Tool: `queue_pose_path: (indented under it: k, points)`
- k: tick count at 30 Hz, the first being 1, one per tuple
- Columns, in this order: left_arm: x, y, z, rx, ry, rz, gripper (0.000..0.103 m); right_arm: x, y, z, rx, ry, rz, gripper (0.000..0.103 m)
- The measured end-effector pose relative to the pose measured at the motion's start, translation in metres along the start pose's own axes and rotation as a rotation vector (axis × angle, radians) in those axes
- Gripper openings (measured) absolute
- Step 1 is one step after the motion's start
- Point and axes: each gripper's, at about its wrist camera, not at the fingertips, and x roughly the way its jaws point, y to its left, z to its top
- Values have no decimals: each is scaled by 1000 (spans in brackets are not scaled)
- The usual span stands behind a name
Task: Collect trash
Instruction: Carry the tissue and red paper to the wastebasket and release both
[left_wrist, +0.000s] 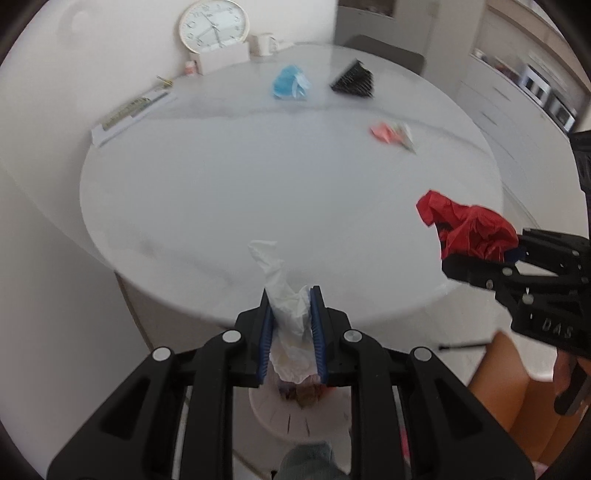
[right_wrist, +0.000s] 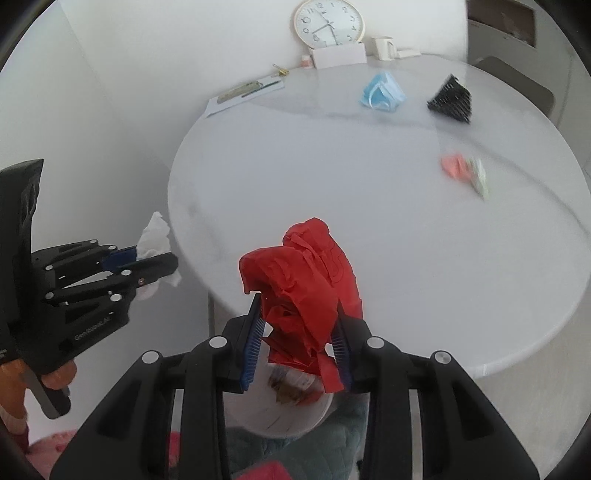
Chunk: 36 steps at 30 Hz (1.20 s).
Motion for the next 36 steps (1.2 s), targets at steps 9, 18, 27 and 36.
queue_pose_path:
  k: [9,18,27,36]
  points:
    - [12,-8,-71,67,119,-91,19,-13,32,-60,57,47,-8,36]
    - [30,-15,-94,61,176,-116,22,-10,39,-69,13,99,-2,36]
    - [25,-23,-93,64,168,-117,61,-4,36,-65,6,115,7,36]
    - [12,-1,-85,-1,144,-78,77,3,38,-69,-1,122,14,36]
